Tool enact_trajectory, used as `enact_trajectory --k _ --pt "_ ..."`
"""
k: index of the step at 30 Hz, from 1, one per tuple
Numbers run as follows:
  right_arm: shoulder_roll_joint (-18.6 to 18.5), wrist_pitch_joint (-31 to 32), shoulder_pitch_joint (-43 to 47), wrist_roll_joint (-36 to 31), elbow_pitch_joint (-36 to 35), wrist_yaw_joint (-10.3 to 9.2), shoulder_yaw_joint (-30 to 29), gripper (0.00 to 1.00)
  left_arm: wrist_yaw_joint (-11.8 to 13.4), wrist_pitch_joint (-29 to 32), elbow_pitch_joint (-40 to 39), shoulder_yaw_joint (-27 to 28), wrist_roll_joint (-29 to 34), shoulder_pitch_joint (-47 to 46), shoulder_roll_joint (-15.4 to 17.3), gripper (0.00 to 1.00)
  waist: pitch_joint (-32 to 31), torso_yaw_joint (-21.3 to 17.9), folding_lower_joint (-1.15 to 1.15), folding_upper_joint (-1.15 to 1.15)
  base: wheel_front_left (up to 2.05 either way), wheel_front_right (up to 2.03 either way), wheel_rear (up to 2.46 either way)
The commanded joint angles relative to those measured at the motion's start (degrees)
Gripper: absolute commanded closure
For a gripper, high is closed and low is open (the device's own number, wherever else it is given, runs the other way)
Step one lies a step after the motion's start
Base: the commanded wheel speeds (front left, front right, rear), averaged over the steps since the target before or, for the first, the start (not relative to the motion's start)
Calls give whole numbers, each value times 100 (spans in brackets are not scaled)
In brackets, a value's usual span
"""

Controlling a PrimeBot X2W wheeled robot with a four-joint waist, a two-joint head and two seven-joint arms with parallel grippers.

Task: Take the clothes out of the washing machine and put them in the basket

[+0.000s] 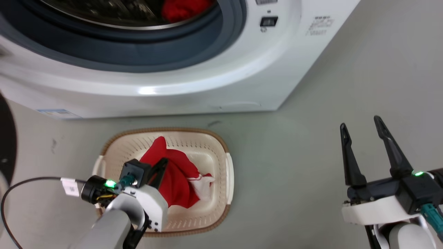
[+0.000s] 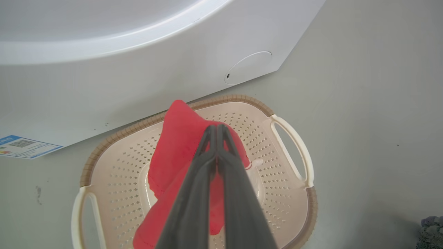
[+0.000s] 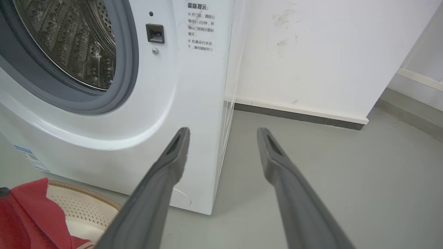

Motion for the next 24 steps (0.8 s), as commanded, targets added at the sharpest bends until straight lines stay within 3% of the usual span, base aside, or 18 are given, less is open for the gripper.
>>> enact_trajectory --k 1,13,24 --pt "-3 -14 -139 28 -44 -5 -5 0 -56 -80 347 -27 33 -257 -76 100 474 -233 -1 0 0 0 0" --pt "0 -14 -625 247 -214 -4 -108 0 -398 -91 3071 -349 285 -1766 -529 100 1680 -586 -1 0 0 0 0" --pt "-2 -14 -920 406 -282 -4 -85 0 -469 330 4515 -581 374 -2535 -722 100 2192 -778 -1 0 0 0 0"
